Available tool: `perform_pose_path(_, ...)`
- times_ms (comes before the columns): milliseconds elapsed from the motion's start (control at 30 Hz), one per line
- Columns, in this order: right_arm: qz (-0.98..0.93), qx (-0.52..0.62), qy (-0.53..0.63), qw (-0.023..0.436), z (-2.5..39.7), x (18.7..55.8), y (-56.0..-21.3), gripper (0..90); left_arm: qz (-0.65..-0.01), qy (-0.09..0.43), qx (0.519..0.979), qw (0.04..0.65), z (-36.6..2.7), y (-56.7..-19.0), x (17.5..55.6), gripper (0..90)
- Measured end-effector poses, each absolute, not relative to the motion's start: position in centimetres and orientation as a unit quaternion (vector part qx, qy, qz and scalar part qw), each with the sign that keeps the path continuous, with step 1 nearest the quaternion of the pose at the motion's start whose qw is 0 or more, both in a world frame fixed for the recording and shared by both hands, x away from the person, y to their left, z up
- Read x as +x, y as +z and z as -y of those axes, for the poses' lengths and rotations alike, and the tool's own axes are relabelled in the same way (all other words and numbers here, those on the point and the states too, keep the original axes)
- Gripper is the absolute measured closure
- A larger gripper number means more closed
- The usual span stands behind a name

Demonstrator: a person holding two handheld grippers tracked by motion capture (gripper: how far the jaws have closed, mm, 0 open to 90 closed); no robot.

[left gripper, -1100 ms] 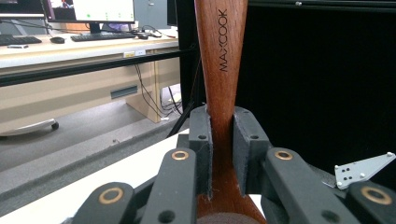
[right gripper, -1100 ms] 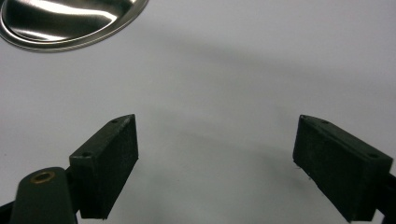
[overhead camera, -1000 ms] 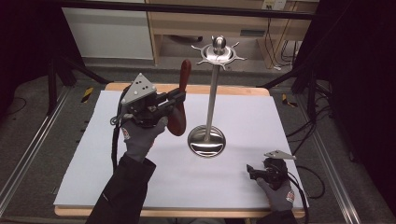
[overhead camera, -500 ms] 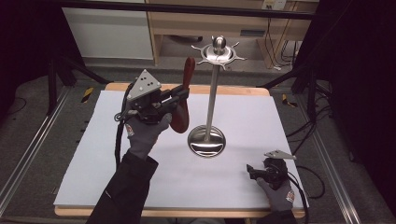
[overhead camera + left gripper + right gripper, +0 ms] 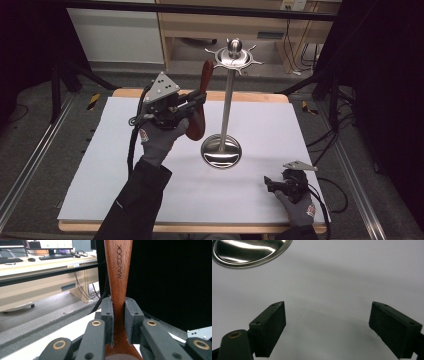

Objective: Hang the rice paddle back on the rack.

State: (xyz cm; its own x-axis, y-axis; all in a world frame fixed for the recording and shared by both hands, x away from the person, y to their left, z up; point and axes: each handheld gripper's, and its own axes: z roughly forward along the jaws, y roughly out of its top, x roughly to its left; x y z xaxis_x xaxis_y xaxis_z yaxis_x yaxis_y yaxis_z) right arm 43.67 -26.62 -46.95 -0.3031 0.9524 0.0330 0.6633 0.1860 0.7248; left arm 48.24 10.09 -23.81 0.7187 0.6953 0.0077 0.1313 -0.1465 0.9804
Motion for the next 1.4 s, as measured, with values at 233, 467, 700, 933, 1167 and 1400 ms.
perform_pose_path(233, -0.736, 0.55, 0.331, 0.218, 26.6, 43.6, -46.9, 14.3, -0.289, 0.238, 0.718, 0.587, -9.5, -23.9, 48.8, 78.5)
perform_pose_path(467, -0.738, 0.547, 0.33, 0.219, 26.6, 43.6, -46.9, 14.3, -0.29, 0.241, 0.718, 0.585, -8.9, -23.9, 49.1, 78.5)
perform_pose_path(700, -0.737, 0.548, 0.329, 0.219, 26.6, 43.7, -47.0, 14.3, -0.289, 0.253, 0.717, 0.582, -8.6, -24.2, 49.2, 78.3)
perform_pose_path(933, -0.737, 0.549, 0.328, 0.218, 26.6, 43.7, -47.1, 14.2, -0.292, 0.255, 0.714, 0.583, -8.1, -24.5, 49.4, 77.9)
perform_pose_path(1167, -0.739, 0.547, 0.327, 0.218, 26.6, 43.8, -47.1, 14.1, -0.296, 0.254, 0.712, 0.584, -7.9, -24.7, 49.5, 77.5)
perform_pose_path(1400, -0.739, 0.548, 0.326, 0.218, 26.6, 43.8, -47.1, 14.0, -0.302, 0.255, 0.717, 0.574, -7.5, -25.0, 49.8, 73.4)
